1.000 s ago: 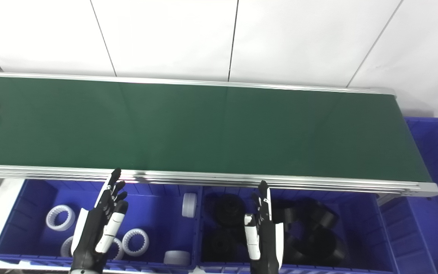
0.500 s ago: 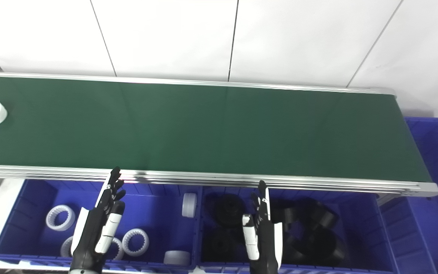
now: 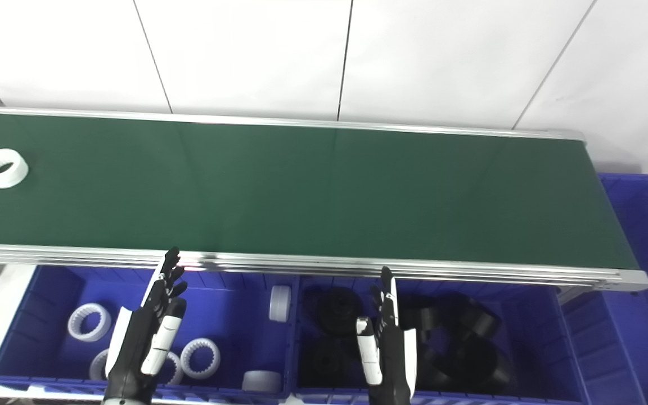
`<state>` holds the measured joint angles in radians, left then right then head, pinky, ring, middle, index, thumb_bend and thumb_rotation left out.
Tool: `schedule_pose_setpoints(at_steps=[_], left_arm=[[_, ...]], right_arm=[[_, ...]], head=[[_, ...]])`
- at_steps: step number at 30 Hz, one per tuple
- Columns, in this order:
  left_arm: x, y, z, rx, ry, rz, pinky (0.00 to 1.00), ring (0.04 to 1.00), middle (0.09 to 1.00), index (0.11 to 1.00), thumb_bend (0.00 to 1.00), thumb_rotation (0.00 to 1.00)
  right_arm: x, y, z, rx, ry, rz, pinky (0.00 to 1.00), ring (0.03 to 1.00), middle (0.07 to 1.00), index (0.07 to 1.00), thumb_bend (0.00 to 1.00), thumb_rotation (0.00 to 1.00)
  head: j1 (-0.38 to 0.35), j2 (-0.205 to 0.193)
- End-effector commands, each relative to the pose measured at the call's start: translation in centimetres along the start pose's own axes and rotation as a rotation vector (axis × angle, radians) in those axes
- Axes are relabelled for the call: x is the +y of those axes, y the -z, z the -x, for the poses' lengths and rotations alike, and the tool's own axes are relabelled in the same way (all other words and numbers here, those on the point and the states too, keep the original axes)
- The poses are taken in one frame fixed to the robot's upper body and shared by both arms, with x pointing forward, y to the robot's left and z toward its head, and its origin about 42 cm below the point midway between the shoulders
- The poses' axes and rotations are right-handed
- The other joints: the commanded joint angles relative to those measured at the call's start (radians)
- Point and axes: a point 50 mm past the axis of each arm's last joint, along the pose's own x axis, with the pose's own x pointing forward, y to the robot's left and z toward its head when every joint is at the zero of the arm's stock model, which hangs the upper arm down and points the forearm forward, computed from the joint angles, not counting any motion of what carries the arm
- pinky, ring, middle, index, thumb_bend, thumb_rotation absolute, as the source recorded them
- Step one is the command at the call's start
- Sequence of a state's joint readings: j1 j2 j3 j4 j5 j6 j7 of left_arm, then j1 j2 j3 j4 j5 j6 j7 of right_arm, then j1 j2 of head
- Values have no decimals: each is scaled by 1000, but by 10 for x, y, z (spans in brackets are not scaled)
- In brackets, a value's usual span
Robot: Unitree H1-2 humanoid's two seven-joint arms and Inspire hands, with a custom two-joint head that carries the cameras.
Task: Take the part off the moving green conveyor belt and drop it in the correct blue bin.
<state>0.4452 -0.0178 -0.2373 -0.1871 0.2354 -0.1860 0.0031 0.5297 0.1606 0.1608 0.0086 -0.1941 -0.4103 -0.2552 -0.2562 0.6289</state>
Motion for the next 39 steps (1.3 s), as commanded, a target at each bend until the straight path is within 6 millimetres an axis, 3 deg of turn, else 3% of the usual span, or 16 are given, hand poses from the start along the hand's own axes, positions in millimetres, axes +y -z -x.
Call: schedule_pose_setpoints(at_steps=[1,9,17,27,30,34,39], left_arm=[[-2,-9,-3,-50,-13,22,911,967,994,967,693,937],[-2,-9,-3,-48,-12,20,919,969,993,964,685,933],[-10,-6,-2,-52,-3,32,921,972,994,967,661,927],[-29,3,-3,-37,1,44,868,938,968,934,655,877],[-34,5,-5,-42,4,49,869,936,962,926,639,846],[-42,9,-8,-24,2,48,855,916,945,921,688,829],[-49,9,-11,-18,3,76,833,919,948,915,720,795]], right_arm=[[18,-7,4,-9,-4,-41,952,952,999,1000,723,1000],[17,-6,4,-6,-7,-40,950,954,1000,1000,716,1000],[11,-1,4,-7,-12,-37,950,957,1000,1000,718,1000],[-5,11,1,17,-6,-50,987,975,1000,1000,728,1000],[-10,14,-1,19,-12,-49,996,981,1000,1000,711,1000],[-17,20,-6,35,-6,-50,1000,983,1000,1000,712,1000],[-22,24,-10,34,-12,-46,1000,988,1000,1000,687,1000]], head=[[1,0],[5,-3],[75,-53],[178,-148],[199,-155],[242,-176],[262,-175]])
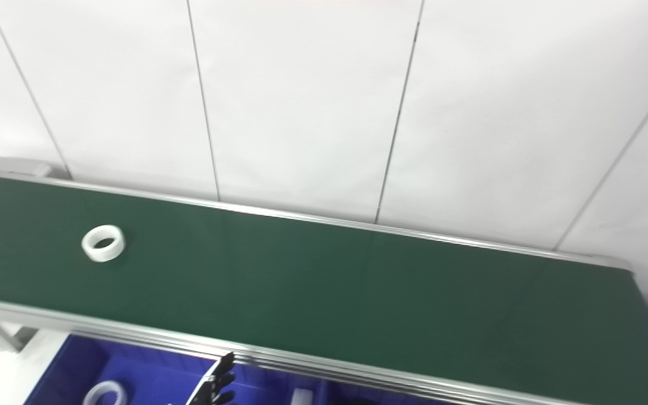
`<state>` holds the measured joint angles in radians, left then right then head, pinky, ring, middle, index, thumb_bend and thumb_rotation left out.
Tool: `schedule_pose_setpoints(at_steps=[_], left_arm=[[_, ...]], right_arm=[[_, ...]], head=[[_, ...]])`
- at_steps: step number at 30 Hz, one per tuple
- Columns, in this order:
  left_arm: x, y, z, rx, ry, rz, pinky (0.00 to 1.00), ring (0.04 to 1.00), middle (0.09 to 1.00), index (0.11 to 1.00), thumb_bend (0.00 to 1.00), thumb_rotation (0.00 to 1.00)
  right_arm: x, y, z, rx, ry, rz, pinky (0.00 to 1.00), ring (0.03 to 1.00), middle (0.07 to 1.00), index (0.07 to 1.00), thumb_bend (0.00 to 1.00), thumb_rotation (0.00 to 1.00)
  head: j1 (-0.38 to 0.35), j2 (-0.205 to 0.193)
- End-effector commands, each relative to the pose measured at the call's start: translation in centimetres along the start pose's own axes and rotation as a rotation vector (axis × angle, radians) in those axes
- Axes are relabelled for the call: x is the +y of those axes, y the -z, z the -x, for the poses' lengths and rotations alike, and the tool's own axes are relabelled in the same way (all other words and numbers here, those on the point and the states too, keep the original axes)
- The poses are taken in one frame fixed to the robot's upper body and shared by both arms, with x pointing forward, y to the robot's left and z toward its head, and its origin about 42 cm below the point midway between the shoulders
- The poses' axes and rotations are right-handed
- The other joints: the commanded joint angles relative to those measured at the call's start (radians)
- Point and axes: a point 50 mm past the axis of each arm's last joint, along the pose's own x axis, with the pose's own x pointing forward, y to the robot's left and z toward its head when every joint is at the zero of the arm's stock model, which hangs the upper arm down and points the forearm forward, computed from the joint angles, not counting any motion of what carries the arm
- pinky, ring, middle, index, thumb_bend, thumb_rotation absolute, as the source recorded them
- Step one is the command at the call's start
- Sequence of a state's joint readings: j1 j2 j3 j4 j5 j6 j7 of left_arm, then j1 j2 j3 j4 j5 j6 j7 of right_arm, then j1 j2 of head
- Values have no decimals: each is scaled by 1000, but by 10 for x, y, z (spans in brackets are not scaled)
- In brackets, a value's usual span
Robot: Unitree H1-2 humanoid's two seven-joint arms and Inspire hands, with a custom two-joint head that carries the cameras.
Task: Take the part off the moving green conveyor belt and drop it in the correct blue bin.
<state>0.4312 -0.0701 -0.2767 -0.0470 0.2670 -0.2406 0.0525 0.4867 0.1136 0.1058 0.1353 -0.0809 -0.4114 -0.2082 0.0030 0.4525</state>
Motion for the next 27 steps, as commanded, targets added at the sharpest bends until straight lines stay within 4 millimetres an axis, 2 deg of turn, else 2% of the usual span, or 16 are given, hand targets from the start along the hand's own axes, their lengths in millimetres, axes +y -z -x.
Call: schedule_pose_setpoints(at_steps=[1,4,9,10,11,13,15,16,17,19,21,23,27], left_arm=[[-19,-13,-10,-65,-3,48,828,918,947,915,721,791],[-21,-15,-11,-69,0,62,818,916,945,909,731,771],[-24,-22,-15,-96,-1,82,791,910,945,910,743,728],[-24,-23,-15,-102,-3,86,781,903,938,905,756,702],[-24,-26,-16,-110,-5,90,781,903,937,902,762,695],[-23,-31,-17,-125,-4,91,784,904,932,897,776,681],[-20,-39,-18,-151,2,83,762,876,909,894,806,632],[-18,-44,-20,-172,4,79,669,794,867,891,863,453],[-16,-48,-21,-185,6,76,662,788,864,891,868,439],[-9,-61,-24,-237,-6,64,654,756,838,888,912,371],[2,-78,-29,-309,-31,40,614,718,810,874,918,330],[17,-99,-37,-374,-49,8,616,706,801,865,909,258],[53,-129,-60,-446,-65,-176,593,694,790,843,942,283]], right_arm=[[1,-9,-5,-70,-21,-17,1000,989,1000,1000,682,1000],[-1,-10,-7,-70,-25,-15,1000,994,1000,1000,655,1000],[-3,-16,-9,-67,-31,-19,1000,1000,1000,1000,638,1000],[-3,-17,-9,-68,-32,-21,1000,1000,1000,1000,634,1000],[-3,-18,-9,-68,-32,-20,1000,1000,1000,1000,636,1000],[-4,-20,-9,-69,-33,-14,1000,1000,1000,1000,641,1000],[-4,-20,-8,-71,-35,-13,1000,1000,1000,1000,640,1000],[-4,-20,-8,-72,-36,-18,1000,1000,1000,1000,641,1000],[-4,-19,-8,-73,-36,-22,1000,1000,1000,1000,641,1000],[-2,-19,-8,-74,-37,-26,1000,1000,1000,1000,639,1000],[1,-20,-9,-72,-38,-30,1000,1000,1000,1000,645,1000],[3,-20,-10,-73,-39,-41,1000,1000,1000,1000,658,1000],[8,-20,-13,-76,-41,-52,1000,1000,1000,1000,680,1000]], head=[[11,6],[18,17],[38,66],[38,66],[52,84],[67,89],[76,91],[78,90],[78,91],[78,94],[81,97],[86,100],[94,101]])
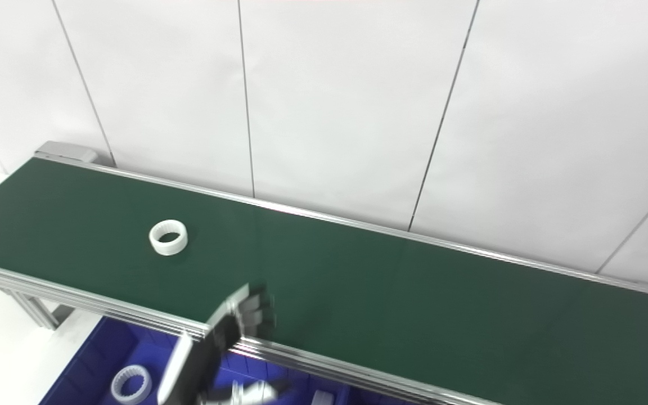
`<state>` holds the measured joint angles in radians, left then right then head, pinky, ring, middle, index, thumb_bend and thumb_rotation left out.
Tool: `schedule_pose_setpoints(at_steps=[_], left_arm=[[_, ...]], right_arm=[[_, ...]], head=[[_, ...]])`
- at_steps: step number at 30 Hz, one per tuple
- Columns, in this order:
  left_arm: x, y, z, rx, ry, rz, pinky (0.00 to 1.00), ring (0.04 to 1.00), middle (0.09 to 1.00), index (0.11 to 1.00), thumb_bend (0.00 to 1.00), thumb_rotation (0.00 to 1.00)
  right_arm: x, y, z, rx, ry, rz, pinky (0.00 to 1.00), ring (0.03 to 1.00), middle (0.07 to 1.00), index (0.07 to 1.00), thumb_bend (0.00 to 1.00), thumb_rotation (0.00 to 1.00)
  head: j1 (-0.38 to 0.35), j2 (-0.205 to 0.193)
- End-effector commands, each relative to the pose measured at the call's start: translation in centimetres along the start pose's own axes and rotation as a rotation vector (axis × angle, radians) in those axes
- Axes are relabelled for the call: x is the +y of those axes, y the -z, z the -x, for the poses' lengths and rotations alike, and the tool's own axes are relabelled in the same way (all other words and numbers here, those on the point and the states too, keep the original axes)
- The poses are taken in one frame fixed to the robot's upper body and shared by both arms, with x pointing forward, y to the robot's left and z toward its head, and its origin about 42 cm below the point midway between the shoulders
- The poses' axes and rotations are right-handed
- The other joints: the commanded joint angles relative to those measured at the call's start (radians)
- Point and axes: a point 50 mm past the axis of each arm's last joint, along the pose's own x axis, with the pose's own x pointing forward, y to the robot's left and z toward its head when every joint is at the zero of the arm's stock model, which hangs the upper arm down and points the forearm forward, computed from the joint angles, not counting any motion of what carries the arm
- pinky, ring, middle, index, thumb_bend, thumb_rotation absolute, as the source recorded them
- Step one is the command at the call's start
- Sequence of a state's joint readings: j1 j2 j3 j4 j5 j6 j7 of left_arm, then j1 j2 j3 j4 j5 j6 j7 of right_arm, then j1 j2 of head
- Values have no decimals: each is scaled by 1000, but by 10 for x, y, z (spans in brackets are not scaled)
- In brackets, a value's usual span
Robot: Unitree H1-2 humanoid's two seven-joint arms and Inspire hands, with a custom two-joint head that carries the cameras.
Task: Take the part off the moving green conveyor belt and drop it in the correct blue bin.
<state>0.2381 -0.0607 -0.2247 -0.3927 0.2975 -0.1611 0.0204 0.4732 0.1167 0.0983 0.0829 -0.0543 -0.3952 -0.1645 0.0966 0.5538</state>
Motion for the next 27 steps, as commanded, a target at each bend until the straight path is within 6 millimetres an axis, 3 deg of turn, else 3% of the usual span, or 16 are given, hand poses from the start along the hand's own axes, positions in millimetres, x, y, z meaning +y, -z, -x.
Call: schedule_pose_setpoints(at_steps=[1,3,6,9,13,16,22,27], left_arm=[[24,-8,-22,-34,57,-169,572,687,812,840,948,313],[41,-16,-44,-61,108,-323,551,689,828,852,939,325],[62,-24,-82,-99,145,-575,536,697,869,852,901,228],[80,-21,-117,-93,184,-759,552,712,887,861,894,190],[102,-12,-160,-90,244,-946,550,665,817,816,941,159],[112,0,-189,-91,287,-1084,606,714,792,780,968,160],[126,27,-233,-48,372,-1263,618,742,788,759,996,195],[131,49,-254,1,449,-1352,653,770,797,751,1000,207]], right_arm=[[8,-6,-4,-35,-15,-22,1000,1000,1000,1000,680,1000],[10,-7,-5,-38,-15,-22,1000,1000,1000,1000,673,1000],[12,-8,-5,-40,-16,-23,1000,1000,1000,1000,660,1000],[14,-8,-6,-39,-13,-39,1000,1000,1000,1000,671,1000],[17,-9,-6,-41,-15,-52,1000,1000,1000,1000,688,1000],[20,-9,-7,-42,-18,-64,1000,1000,1000,1000,709,1000],[25,-10,-7,-46,-27,-68,1000,1000,1000,1000,731,1000],[27,-11,-6,-46,-31,-65,1000,999,1000,1000,748,1000]], head=[[0,0],[-4,0],[-12,0],[-23,3],[-30,6],[-34,7],[-46,14],[-56,17]])
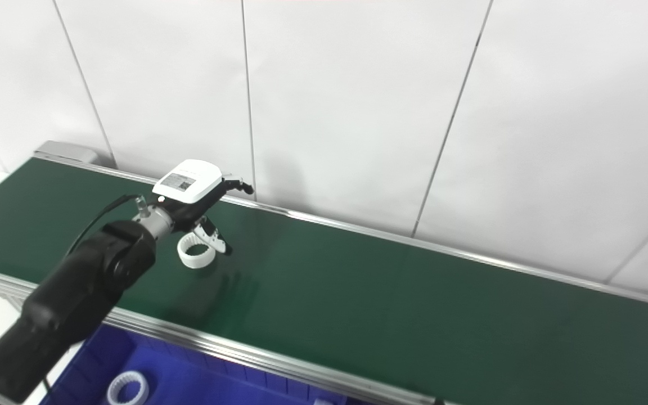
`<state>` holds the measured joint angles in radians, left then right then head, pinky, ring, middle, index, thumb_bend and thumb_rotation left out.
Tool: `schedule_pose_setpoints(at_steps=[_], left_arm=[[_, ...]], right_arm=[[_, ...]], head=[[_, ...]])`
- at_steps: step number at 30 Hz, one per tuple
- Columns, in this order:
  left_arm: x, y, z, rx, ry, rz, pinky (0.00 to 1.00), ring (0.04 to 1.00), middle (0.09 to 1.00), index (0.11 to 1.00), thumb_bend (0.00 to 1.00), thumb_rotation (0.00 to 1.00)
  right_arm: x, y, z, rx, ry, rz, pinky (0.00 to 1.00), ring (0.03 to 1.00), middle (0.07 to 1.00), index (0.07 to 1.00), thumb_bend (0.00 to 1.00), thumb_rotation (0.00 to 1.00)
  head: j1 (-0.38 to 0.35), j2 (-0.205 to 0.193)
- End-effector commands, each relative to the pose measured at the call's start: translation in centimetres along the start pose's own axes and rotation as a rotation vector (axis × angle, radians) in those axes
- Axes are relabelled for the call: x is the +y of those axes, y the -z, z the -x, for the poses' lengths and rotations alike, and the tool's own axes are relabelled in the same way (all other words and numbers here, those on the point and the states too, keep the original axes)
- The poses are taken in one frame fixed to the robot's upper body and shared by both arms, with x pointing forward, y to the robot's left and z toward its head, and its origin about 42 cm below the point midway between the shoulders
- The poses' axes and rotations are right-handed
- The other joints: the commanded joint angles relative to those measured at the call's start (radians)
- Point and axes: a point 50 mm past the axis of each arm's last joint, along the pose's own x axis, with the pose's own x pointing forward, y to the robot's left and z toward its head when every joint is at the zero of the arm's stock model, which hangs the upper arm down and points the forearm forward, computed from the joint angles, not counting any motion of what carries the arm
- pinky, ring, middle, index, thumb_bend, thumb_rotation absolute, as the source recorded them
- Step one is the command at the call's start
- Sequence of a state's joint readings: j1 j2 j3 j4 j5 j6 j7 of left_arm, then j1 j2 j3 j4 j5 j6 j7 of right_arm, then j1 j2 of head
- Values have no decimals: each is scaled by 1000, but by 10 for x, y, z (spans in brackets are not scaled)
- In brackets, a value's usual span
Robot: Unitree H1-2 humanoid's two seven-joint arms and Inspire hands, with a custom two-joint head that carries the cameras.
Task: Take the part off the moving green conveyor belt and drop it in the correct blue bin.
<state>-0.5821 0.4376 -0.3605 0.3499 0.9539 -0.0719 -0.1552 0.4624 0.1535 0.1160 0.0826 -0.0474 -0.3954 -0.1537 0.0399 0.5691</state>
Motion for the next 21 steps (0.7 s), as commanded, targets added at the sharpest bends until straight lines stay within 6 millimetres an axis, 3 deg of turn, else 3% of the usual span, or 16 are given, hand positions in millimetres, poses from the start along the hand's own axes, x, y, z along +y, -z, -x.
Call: schedule_pose_setpoints(at_steps=[1,3,10,19,21], left_arm=[[28,8,-14,-16,-60,-80,662,775,799,751,999,211],[23,9,-21,-10,-12,-108,724,804,809,755,985,227],[6,11,-40,34,160,-142,794,840,835,753,971,228],[-14,4,-48,29,265,-148,751,805,794,718,982,249],[-18,3,-49,31,291,-169,662,754,764,713,975,278]], right_arm=[[9,-8,-3,-37,-14,-16,1000,999,1000,1000,750,1000],[9,-8,-2,-36,-14,-18,1000,996,1000,1000,760,1000],[14,-11,0,-36,-10,-20,992,992,1000,1000,783,1000],[18,-15,4,-38,-15,-20,989,988,1000,1000,800,1000],[18,-17,5,-36,-15,-20,989,987,1000,1000,808,1000]], head=[[0,2],[-2,5],[-17,15],[-32,30],[-34,33]])
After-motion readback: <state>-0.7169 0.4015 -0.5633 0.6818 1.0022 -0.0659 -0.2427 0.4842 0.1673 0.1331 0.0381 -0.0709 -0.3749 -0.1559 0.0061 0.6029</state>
